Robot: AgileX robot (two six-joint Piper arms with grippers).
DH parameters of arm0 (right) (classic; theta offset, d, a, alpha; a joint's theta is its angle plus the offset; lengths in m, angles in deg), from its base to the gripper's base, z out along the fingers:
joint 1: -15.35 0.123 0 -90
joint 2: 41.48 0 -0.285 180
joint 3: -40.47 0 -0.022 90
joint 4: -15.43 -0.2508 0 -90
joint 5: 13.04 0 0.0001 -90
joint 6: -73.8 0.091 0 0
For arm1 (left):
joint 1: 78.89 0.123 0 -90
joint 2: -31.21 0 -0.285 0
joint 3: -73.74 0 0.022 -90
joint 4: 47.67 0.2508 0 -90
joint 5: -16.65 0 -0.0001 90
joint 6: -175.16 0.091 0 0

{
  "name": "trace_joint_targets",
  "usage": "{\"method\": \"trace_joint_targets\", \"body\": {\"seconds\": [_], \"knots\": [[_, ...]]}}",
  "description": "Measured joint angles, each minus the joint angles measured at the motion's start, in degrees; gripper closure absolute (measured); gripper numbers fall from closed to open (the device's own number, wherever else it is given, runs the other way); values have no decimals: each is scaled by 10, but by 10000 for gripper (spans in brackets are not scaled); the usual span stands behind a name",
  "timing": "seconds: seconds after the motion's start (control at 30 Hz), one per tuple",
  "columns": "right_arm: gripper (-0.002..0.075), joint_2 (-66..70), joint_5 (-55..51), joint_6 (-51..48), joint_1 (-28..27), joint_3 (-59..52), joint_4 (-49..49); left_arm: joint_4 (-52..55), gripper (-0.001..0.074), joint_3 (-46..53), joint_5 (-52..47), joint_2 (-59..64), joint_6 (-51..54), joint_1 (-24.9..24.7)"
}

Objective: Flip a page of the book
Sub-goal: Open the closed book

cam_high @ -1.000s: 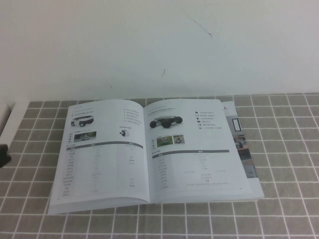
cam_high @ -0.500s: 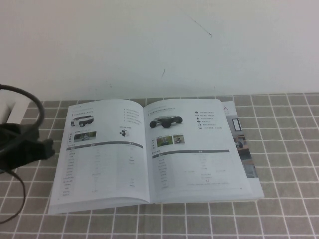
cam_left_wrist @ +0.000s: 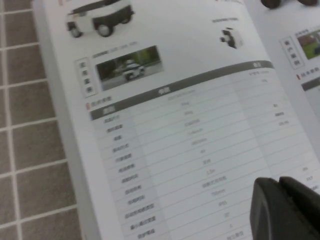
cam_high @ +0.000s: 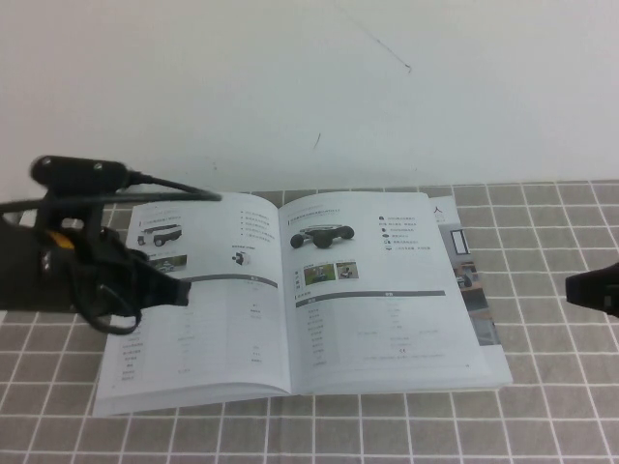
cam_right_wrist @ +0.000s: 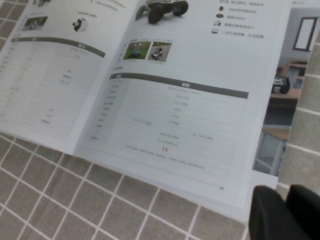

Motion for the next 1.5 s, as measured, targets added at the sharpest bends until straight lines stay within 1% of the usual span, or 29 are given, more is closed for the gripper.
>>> {"method": "trace_joint_targets", "body": {"seconds": [0.1,0.23,0.3,0.43,0.63,0.87,1.2,1.5], "knots": [[599,32,11,-35,26,9,-32,-65,739,-60,-55,62,84,0],[532,77,25,-46,66,35,-43,-129,739,-149,-130,153,174,0],[507,104,32,-48,83,54,-46,-136,739,-188,-156,198,191,-2],[492,155,38,-49,93,89,-48,-129,739,-230,-184,269,197,-1],[474,223,41,-50,93,129,-50,-123,739,-236,-189,336,200,2],[447,293,40,-59,93,183,-50,-120,739,-236,-180,382,203,2],[444,377,35,-63,93,218,-50,-120,739,-242,-183,390,204,3],[444,413,33,-64,93,228,-50,-120,739,-242,-183,390,205,3]]}}
